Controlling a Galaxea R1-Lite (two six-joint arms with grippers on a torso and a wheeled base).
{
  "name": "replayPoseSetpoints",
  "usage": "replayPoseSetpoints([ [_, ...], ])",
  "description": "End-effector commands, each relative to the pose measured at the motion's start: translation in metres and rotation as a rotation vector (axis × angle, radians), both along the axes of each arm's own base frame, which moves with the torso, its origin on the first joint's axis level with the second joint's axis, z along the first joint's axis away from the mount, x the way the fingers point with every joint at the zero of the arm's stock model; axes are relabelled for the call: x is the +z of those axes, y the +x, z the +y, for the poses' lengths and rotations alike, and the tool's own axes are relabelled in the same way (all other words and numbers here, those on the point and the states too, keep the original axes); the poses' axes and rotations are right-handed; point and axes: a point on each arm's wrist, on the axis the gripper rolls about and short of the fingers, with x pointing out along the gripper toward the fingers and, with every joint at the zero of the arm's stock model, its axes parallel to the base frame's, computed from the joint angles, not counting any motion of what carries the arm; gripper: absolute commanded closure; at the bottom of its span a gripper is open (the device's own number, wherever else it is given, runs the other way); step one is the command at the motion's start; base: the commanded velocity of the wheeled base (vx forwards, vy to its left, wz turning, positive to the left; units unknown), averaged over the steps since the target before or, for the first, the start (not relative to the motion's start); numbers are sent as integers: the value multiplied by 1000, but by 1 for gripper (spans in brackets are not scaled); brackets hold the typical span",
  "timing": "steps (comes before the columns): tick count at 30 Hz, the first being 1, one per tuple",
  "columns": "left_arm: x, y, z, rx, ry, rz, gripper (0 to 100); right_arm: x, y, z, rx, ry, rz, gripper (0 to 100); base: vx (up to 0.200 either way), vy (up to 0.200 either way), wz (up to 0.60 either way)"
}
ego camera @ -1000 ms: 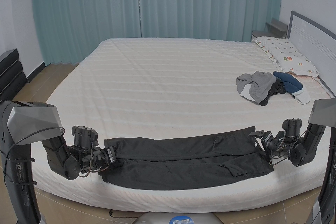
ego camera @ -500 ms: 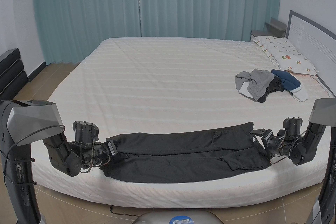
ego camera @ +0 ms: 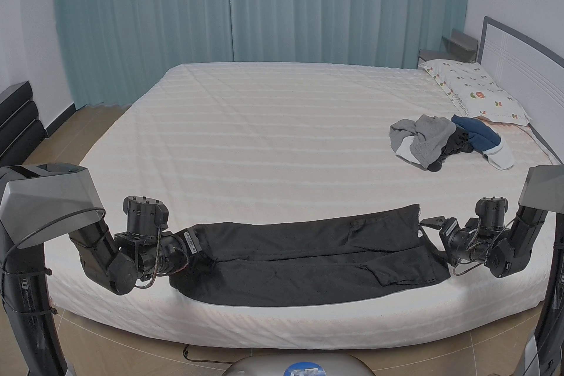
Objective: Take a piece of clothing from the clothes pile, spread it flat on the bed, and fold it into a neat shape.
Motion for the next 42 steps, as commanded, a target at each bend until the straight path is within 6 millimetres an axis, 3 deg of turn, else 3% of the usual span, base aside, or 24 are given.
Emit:
replayPoseSetpoints([
  [1,9,0,-4,6,6,-25,100,0,0,0,1,0,-1,0,0,-200,0],
  [9,36,2,-15,-13,12,-19,100,0,-1,2,5,1,3,0,0,-200,0],
  [16,48,2,-31,-50,27,31,100,-1,-1,3,9,0,4,0,0,-200,0],
  [28,74,14,-84,-62,-9,124,100,-1,-2,4,10,-3,8,0,0,-200,0],
  [42,61,32,-143,-134,17,233,100,-4,-2,4,11,-6,13,0,0,-200,0],
])
